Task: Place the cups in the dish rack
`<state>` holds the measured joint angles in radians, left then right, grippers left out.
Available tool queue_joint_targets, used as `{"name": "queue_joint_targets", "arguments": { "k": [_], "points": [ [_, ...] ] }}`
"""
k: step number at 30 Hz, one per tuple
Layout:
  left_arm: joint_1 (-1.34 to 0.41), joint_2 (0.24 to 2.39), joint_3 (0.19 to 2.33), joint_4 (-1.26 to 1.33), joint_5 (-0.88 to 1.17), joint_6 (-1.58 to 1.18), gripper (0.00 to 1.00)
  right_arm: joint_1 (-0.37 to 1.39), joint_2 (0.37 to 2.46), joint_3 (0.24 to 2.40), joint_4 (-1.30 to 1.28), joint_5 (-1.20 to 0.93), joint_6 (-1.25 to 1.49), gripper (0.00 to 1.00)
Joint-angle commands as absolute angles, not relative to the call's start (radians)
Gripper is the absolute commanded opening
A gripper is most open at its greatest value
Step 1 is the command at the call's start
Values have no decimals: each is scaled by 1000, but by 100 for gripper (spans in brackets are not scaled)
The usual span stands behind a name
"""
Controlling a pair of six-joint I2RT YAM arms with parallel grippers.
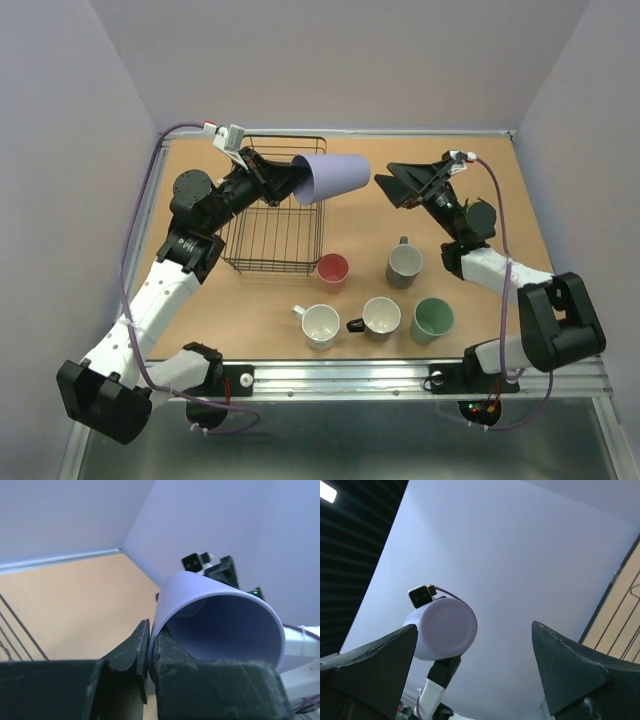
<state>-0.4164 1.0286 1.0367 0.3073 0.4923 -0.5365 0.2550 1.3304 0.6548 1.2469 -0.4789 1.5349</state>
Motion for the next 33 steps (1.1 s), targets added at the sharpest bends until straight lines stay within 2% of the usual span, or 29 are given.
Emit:
{"name": "queue_joint_targets", "arguments": {
  "k": [1,5,8,18,33],
  "points": [
    [-408,1014,973,573,591,-647,0,298,1439,707,1801,-413,1669,100],
    [-403,1011,890,756,583,-744,0,345,1537,761,1816,-410,1674,100],
    [-403,1000,858,761,530,-750,0,360,1574,790,1818,-408,1680,100],
    [-402,965,776,768,413,-747,0,370,1508,807,1816,-367,1671,100],
    [-410,1037,756,923,428,-847,0,440,1448,831,1818,-388,1666,100]
  ]
}}
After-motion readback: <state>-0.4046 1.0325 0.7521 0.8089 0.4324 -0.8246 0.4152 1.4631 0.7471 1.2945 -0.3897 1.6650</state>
